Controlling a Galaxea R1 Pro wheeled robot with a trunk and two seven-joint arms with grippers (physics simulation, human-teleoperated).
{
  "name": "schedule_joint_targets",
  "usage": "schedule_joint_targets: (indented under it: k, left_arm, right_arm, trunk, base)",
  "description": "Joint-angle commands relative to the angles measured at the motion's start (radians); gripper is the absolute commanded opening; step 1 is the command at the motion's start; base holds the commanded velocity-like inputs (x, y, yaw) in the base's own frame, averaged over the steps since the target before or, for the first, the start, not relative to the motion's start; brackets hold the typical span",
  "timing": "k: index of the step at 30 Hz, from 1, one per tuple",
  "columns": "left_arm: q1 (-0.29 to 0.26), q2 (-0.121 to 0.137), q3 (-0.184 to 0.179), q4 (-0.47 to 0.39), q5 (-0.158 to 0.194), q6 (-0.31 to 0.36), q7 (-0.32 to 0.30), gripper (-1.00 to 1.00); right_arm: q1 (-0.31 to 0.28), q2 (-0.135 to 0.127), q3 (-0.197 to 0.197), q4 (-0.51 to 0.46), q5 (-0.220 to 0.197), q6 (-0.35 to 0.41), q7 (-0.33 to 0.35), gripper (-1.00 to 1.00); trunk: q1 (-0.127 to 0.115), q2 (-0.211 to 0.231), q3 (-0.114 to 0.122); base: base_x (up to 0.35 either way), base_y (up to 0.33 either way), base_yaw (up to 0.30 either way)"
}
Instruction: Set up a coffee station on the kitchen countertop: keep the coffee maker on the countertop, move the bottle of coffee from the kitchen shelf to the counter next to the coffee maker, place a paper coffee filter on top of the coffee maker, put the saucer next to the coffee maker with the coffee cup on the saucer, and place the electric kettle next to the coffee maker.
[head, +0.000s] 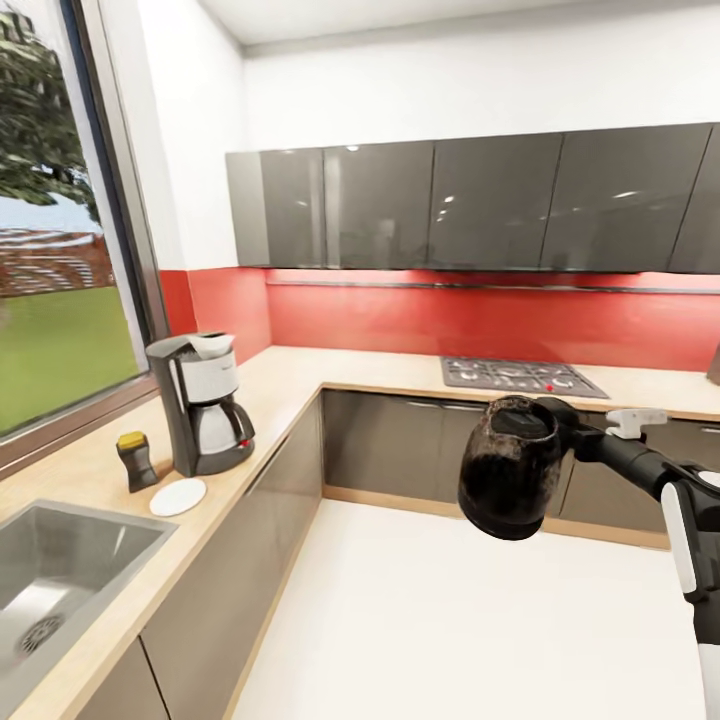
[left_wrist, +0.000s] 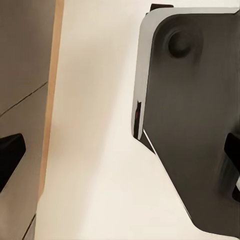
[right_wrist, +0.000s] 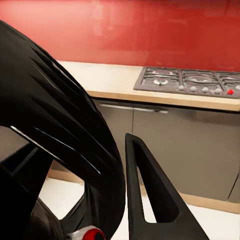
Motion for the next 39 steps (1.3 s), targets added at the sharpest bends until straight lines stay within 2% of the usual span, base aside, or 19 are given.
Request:
schedule_joint_targets:
  k: [1, 8, 39]
  left_arm:
    - [0.0, 0.0, 0.009, -0.001, -0.01, 0.005, -0.004, 1.0]
    - [0.0, -0.01, 0.009, -0.001, -0.014, 0.005, -0.004, 1.0]
    - [0.0, -0.011, 0.009, -0.001, -0.014, 0.005, -0.004, 1.0]
  right_arm:
    - [-0.001, 0.0, -0.002, -0.001, 0.0, 0.006, 0.008, -1.0]
    - [-0.001, 0.0, -0.002, -0.001, 0.0, 0.006, 0.008, -1.0]
    - [-0.001, 0.0, -0.002, -0.002, 0.0, 0.006, 0.008, -1.0]
  trunk:
    - [0.001, -0.001, 0.0]
    - [0.001, -0.001, 0.0]
    - [0.001, -0.001, 0.0]
  base:
    - [0.337, 0.0, 0.0]
    - [0.337, -0.084, 0.0]
    - [0.335, -0.136, 0.0]
